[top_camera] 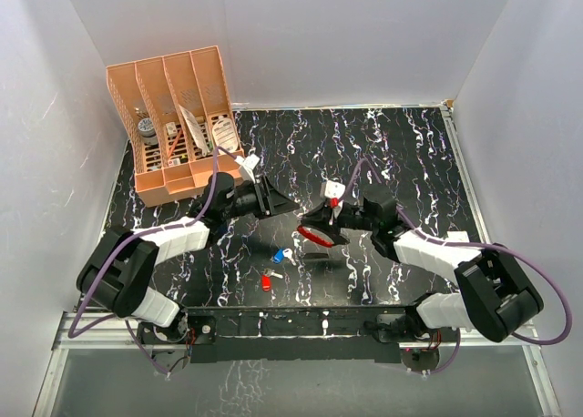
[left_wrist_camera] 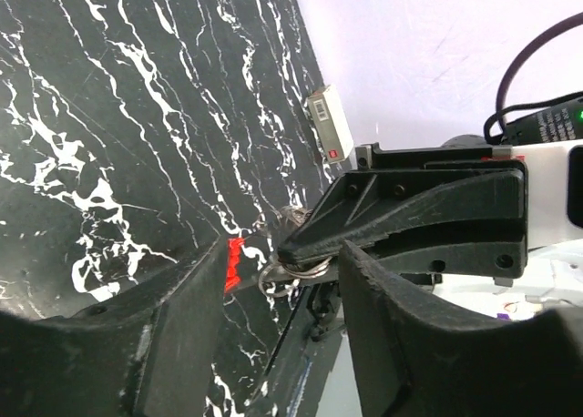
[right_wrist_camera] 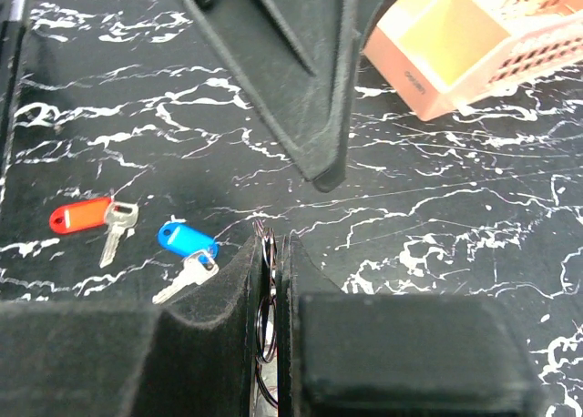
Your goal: Put the keys on the keyring
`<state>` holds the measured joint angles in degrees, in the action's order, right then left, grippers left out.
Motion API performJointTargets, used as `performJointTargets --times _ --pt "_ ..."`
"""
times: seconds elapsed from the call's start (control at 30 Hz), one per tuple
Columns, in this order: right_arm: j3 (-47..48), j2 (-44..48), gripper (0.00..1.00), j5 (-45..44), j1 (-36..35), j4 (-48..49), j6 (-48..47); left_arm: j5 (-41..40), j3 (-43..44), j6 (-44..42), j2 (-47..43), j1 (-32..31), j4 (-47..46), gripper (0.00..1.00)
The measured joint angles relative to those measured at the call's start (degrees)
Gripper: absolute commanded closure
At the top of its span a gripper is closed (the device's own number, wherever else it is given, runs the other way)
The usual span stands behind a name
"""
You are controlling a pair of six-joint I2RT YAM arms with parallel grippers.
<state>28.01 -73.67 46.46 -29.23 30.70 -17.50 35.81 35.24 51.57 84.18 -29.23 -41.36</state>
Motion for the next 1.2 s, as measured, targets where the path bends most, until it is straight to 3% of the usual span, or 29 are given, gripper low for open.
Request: performJointTargets --times 0.2,0.5,0.77,1.0,1.2 --pt "0.8 -1.2 1.0 -7.8 -0.8 1.1 3.6 0.0 -0.7 5.8 0.9 -0.1 -3.3 0.56" --pt "0.8 -1.5 1.0 -17.3 -0.8 2.9 8.5 -2.0 -1.9 10.8 -1.1 1.3 -0.9 0.56" --pt "1.4 -3.1 1.0 -21.0 -1.5 6.1 10.1 -0.2 -3.5 25.5 9.5 2.5 -16.8 0.63" --pt "1.4 -4.7 1.0 -23.7 -3.0 7.8 9.4 0.9 -3.5 37.1 17.7 2.5 -28.5 0.53" --pt "1.4 -5.6 1.0 -25.4 -4.1 8.3 8.4 1.2 -3.2 39.8 17.7 2.5 -30.2 0.47"
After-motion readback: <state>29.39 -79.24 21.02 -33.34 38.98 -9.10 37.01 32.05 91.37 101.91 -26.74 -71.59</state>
